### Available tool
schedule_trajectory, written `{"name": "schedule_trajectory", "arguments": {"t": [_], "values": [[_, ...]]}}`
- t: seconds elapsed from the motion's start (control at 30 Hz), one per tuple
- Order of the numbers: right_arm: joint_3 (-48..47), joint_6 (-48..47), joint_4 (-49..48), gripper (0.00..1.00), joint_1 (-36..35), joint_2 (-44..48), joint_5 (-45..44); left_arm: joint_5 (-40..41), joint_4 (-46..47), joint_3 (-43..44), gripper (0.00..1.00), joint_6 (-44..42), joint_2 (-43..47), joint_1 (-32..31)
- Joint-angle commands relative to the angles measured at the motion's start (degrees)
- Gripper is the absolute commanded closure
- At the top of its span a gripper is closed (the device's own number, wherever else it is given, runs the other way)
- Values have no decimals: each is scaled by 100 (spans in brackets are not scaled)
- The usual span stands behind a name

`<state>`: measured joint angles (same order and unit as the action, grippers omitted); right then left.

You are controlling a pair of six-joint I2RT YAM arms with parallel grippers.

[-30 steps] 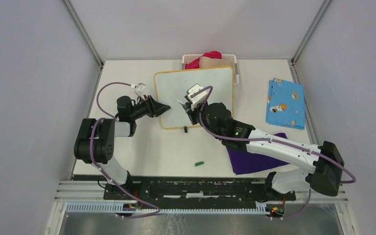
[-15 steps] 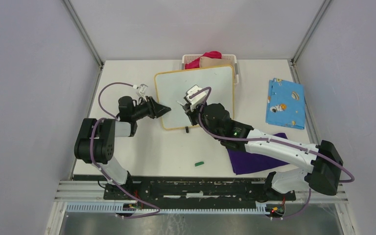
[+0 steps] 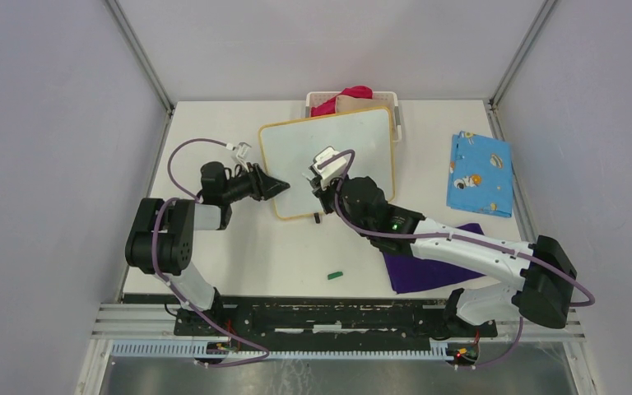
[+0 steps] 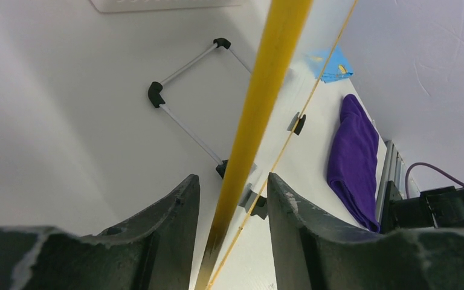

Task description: Write a sentence on the whiteboard

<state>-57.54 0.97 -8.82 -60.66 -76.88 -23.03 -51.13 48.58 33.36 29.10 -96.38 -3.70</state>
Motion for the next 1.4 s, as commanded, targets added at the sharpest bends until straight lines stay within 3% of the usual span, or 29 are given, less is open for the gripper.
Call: {"name": "schedule_trajectory", "arguments": {"t": [0.0,0.87,1.37], "values": [[62,-51,-186,100,-16,87,-146,-39,-21,117,47,-424,-42,-43],[86,-48,-274,100,-6,16,-202,131,-284,96,59,-702,-51,-77],[-452,-46,-515,100,-1,-401,-399,173,-446,102,66,-838,-14,-113]]}}
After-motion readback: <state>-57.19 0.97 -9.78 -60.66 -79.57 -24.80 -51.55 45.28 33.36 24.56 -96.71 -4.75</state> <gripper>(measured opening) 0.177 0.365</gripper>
